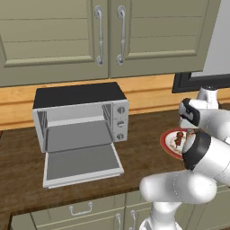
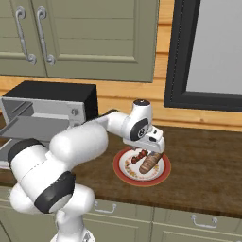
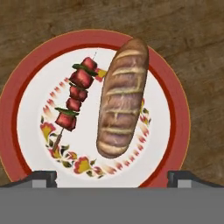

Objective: Pick up the kebab skewer and baguette bread, and place them inside the toaster oven. Close the toaster oven door and start by setting the timer.

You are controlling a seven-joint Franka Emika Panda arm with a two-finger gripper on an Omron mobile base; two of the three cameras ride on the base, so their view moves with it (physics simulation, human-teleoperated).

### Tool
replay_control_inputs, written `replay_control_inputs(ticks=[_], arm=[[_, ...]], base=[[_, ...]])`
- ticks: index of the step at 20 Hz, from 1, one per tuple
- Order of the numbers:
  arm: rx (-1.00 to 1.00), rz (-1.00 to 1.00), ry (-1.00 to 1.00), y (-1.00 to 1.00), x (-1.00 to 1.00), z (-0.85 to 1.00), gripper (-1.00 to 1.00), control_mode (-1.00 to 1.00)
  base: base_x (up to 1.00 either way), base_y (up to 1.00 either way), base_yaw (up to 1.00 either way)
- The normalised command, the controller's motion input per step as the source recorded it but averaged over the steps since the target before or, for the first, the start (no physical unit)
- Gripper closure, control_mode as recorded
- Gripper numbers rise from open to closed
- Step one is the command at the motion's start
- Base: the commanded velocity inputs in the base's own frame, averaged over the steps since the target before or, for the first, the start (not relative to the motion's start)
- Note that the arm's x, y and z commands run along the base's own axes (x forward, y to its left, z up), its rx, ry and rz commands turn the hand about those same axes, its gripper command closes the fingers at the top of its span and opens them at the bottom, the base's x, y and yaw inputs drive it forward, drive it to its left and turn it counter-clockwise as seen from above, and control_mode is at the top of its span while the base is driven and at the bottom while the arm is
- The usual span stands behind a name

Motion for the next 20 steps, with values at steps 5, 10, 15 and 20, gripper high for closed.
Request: replay_control_inputs(ticks=[5,10,15,20], arm=[[0.0,0.0,0.0,-0.15,0.32,-0.39,-1.0,-1.0],[0.0,0.0,0.0,-0.23,0.07,-0.37,-1.0,-1.0],[0.0,0.0,0.0,-0.03,0.01,-0.28,-1.0,-1.0],[0.0,0.0,0.0,0.0,0.08,-0.23,-1.0,-1.0]], base=[[0.0,0.0,0.0],[0.0,0.0,0.0],[0.0,0.0,0.0],[0.0,0.0,0.0]])
